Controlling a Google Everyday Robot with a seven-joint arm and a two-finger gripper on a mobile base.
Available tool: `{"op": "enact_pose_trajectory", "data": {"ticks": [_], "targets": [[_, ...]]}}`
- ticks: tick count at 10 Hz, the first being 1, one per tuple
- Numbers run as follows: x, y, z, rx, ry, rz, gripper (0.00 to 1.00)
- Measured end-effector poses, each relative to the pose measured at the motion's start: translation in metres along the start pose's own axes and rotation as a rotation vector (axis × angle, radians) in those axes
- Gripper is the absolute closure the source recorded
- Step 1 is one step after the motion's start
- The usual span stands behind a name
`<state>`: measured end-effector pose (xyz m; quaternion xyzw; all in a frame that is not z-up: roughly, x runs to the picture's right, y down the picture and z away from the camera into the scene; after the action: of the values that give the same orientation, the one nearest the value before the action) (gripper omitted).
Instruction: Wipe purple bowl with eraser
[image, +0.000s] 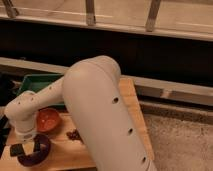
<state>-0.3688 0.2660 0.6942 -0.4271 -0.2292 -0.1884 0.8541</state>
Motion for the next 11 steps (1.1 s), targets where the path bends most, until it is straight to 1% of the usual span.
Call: {"op": "enact_pose_trajectory", "data": {"ticks": [1,2,4,5,6,7,9,11], "targets": [[-0.013,0.004,0.003,-0.008,0.006,-0.030,1.00],[-0.023,0.012,0.008,-0.026,0.011,-0.050,1.00],[-0.020,0.029,0.014,-0.062,0.029,-0.042,1.00],[-0.015,0.034,0.015,-0.069,0.036,-0.028,1.00],[-0.005,0.035,0.013,-0.071,0.047,-0.011,1.00],[0.003,0.031,0.010,-0.066,0.056,0.005,1.00],[0.018,0.018,0.003,-0.049,0.072,0.028,1.00],[0.032,0.000,-0.005,-0.025,0.081,0.041,1.00]]}}
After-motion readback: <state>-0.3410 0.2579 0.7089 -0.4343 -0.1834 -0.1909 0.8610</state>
